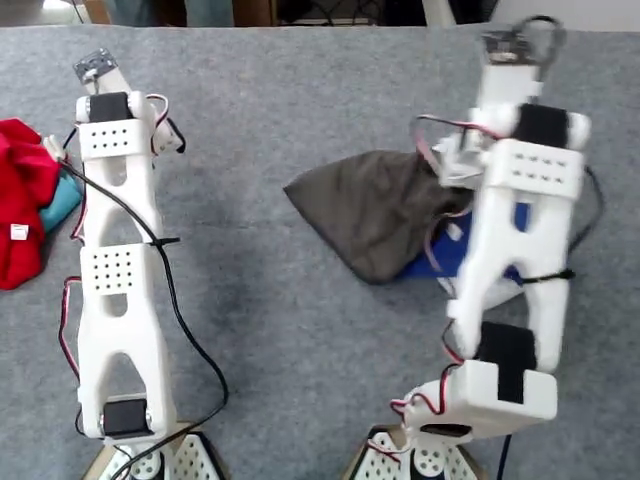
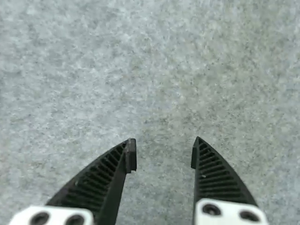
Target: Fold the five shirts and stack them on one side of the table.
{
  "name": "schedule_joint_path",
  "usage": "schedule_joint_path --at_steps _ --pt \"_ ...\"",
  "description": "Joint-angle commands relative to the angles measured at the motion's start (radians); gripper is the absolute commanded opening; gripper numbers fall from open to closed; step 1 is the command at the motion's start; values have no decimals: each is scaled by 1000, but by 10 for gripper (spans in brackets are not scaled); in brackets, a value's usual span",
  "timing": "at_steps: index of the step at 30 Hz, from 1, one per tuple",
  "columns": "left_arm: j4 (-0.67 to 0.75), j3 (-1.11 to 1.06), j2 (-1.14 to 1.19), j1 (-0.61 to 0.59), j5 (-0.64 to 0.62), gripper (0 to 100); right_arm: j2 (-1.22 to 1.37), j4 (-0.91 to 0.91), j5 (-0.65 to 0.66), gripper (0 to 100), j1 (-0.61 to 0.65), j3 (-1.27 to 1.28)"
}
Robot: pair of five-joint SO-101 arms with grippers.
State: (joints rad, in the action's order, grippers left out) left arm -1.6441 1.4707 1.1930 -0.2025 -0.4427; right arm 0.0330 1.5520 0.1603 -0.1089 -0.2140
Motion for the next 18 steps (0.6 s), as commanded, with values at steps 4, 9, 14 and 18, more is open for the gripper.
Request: schedule_joint_path --at_steps 4,9,14,18 --pt "-9 82 -20 -108 -5 213 -5 -18 -98 16 350 -24" --pt "-92 174 -11 -202 -5 213 -5 -18 -117 16 473 -19" --pt "-118 61 -14 -170 -5 213 -5 -20 -80 16 359 -19" --pt "-118 -7 -20 -67 3 216 -5 -20 -38 16 264 -25"
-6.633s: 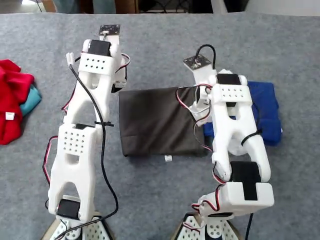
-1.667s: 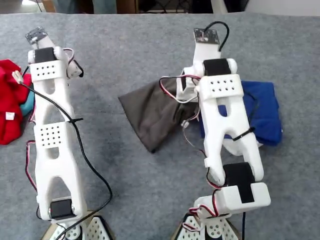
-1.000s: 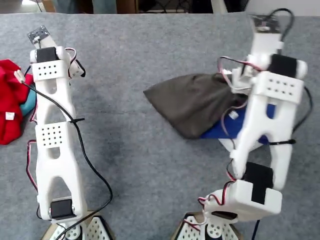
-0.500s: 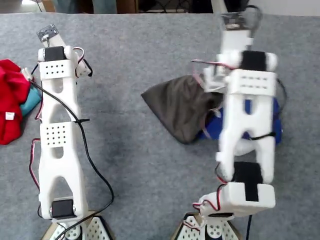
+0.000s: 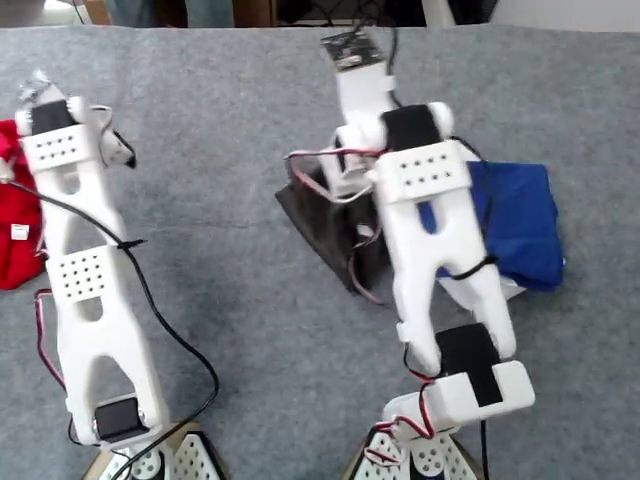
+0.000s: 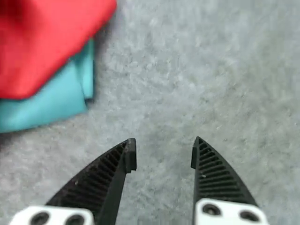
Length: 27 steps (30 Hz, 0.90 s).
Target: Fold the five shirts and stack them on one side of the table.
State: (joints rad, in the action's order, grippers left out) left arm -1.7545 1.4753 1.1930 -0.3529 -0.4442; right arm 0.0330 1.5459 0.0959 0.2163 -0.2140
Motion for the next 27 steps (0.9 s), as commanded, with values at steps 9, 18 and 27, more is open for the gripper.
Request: schedule_joint_path --at_steps 9,18,27 --pt "-8 4 -58 219 17 217 -15 -58 58 16 -97 -68" --pt "-8 -1 -224 -298 124 218 -5 -138 -11 16 157 -401" --pt "-8 -1 -250 -564 183 218 79 -431 -29 16 431 -564"
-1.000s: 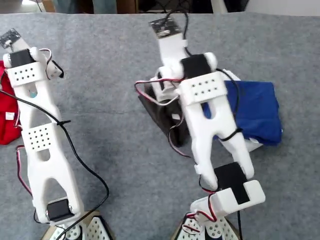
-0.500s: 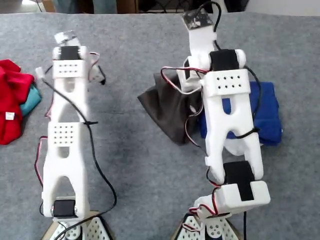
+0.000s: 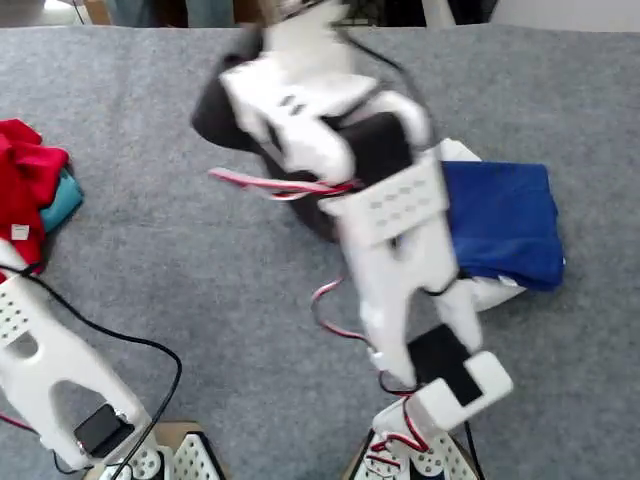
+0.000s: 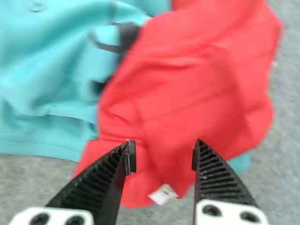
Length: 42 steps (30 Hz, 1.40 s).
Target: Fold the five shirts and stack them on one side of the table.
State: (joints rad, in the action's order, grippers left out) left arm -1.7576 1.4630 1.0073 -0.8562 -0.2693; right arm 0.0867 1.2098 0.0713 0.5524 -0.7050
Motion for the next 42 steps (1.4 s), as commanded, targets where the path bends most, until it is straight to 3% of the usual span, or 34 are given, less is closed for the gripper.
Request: schedule_joint_path --at_steps 1,11,19,24,26,30,32,42 --pt "-5 12 -63 -84 8 218 53 -124 -5 16 129 -94" --pt "-3 -105 -61 -223 72 218 484 -284 18 16 390 -503" --pt "0 -148 -71 -308 132 218 714 -275 -60 15 436 -582" --pt "0 -62 -72 -384 163 218 794 -249 -80 19 483 -584" --pt "-2 -31 -72 -400 163 218 834 -253 -81 63 508 -588" --pt "-2 13 -71 -414 163 218 897 -250 -192 327 520 -593" --pt "-2 22 -66 -417 164 218 898 -233 -222 408 517 -593" --pt "-2 22 -72 -404 163 218 889 -92 -226 388 460 -885"
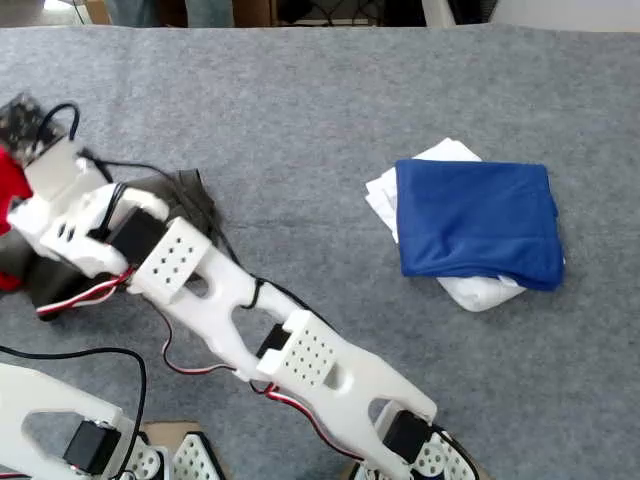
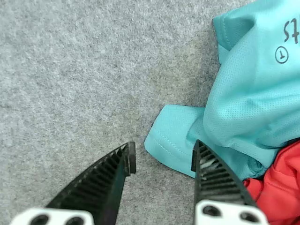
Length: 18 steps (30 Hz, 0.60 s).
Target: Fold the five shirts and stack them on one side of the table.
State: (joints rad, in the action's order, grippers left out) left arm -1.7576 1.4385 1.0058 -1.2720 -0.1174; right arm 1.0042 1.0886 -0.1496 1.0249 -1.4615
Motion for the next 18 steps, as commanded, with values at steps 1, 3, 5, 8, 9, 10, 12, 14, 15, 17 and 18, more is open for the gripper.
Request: schedule_joint_path --at_steps 1,3,5,8,9,10,12,14,15,17,18 --pt "-2 47 -72 13 11 218 -30 41 -6 384 -8 -154" --pt "-2 48 -72 21 11 218 -30 60 -8 376 5 -206" --pt "-2 45 -84 27 11 218 -41 69 -8 366 6 -214" --pt "-2 45 -106 33 11 218 -94 107 -8 356 -25 -213" --pt "-2 45 -110 41 12 218 -117 132 -8 352 -48 -213" --pt "-2 45 -117 47 14 218 -150 164 -8 349 -78 -214" --pt "-2 42 -130 62 28 218 -236 272 -41 348 -169 -213" --pt "-2 38 -144 82 48 218 -326 402 -100 348 -267 -211" --pt "-2 38 -150 91 48 218 -371 468 -118 348 -319 -211" --pt "-2 38 -155 113 44 218 -461 585 -137 348 -425 -211" --pt "-2 38 -155 127 44 218 -504 635 -140 347 -482 -211"
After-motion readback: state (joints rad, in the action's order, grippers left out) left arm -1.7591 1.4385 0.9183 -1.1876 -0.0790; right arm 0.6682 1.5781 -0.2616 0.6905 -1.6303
